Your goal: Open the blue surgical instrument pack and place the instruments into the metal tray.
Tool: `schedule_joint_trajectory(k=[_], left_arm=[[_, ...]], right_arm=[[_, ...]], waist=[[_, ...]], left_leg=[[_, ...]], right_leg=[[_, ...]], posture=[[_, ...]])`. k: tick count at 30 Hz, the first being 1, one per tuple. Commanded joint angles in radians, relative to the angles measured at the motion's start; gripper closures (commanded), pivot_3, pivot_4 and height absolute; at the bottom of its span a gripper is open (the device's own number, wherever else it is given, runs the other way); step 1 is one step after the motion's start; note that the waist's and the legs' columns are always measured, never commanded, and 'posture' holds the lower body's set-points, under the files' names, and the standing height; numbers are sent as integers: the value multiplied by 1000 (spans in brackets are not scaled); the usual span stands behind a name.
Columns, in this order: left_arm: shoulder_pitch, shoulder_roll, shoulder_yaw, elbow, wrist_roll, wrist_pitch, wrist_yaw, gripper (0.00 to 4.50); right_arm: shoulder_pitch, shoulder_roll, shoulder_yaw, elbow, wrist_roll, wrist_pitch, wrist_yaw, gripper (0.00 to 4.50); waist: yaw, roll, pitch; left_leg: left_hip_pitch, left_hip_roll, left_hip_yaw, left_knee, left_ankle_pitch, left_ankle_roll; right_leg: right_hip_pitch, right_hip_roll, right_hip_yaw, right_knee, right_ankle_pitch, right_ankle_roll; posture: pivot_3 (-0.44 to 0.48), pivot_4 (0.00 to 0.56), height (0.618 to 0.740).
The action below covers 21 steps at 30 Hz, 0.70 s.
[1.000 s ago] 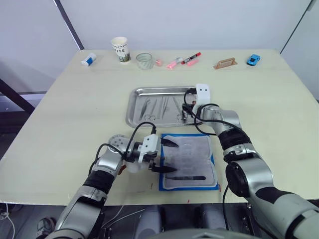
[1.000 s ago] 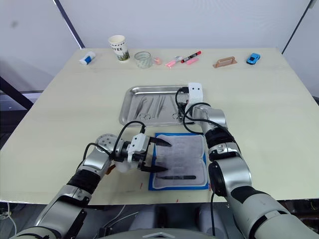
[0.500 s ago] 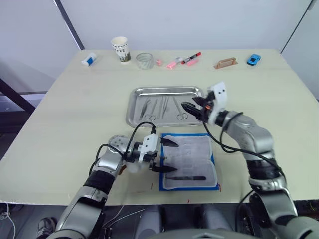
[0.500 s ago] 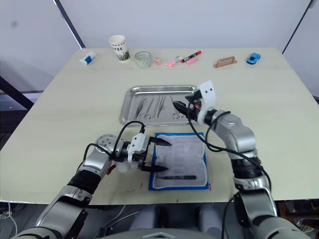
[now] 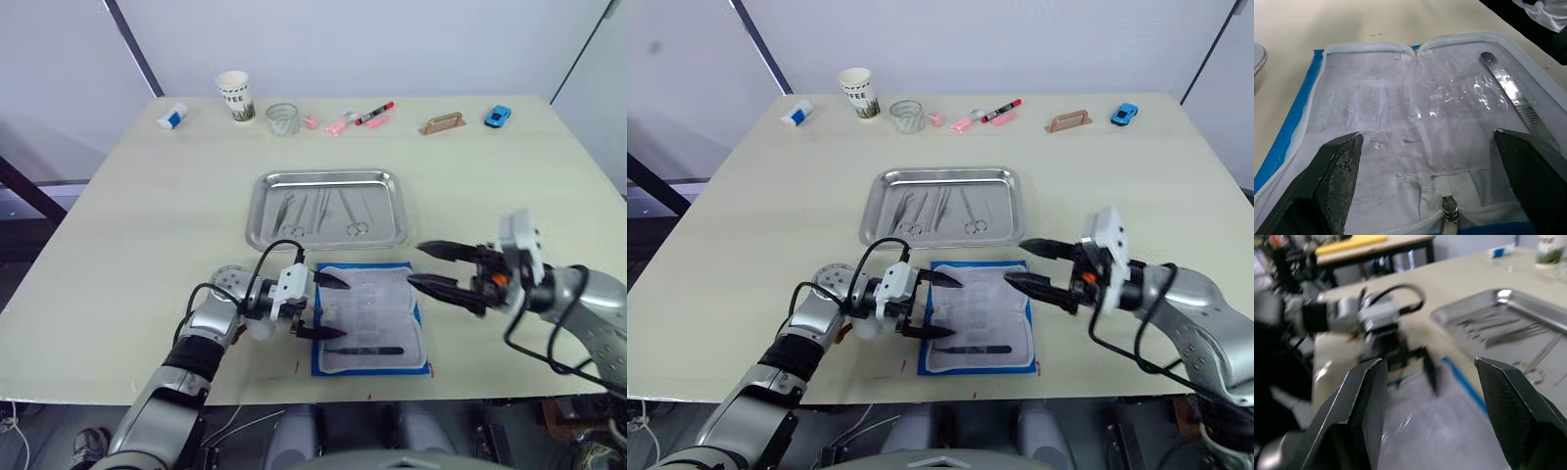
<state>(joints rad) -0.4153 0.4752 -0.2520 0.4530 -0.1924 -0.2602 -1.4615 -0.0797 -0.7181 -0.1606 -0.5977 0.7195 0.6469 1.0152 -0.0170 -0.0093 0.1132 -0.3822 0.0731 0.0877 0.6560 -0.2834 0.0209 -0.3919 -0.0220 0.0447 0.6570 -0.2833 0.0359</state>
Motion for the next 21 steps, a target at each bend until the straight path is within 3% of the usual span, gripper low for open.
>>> schedule_joint_trajectory(k=[1, 5, 10, 19, 21], left_arm=[[47, 14, -30, 37, 27, 28, -14, 0], [51, 23, -26, 31, 25, 32, -20, 0], [55, 34, -25, 27, 25, 37, -28, 0], [53, 44, -28, 18, 23, 43, -43, 0], [53, 47, -28, 14, 22, 48, -46, 0]], right_arm=[[80, -118, -46, -58, -29, -72, 112, 1350], [170, -200, -38, -82, -96, -138, 154, 1350], [190, -203, 16, -93, -151, -190, 133, 1350], [55, -141, 248, -51, -249, -175, 62, 1350], [46, -133, 289, -25, -283, -196, 62, 1854]], waist=[[1, -2, 1], [0, -3, 2], [0, -4, 2], [-1, -6, 3], [0, -7, 4]], left_leg=[[0, 0, 0, 0, 0, 0], [0, 0, 0, 0, 0, 0], [1, 1, 0, 0, 0, 0], [1, 1, 0, 0, 0, 0], [1, 1, 0, -1, 0, 0]], right_leg=[[0, 0, 0, 0, 0, 0], [0, 1, 0, 0, 0, 0], [0, 2, 1, 0, 0, 0], [0, 3, 1, 0, 0, -1], [0, 3, 1, -1, 0, -1]], posture=[[0, 150, 740], [0, 150, 740], [0, 150, 740], [0, 150, 740], [0, 150, 740]])
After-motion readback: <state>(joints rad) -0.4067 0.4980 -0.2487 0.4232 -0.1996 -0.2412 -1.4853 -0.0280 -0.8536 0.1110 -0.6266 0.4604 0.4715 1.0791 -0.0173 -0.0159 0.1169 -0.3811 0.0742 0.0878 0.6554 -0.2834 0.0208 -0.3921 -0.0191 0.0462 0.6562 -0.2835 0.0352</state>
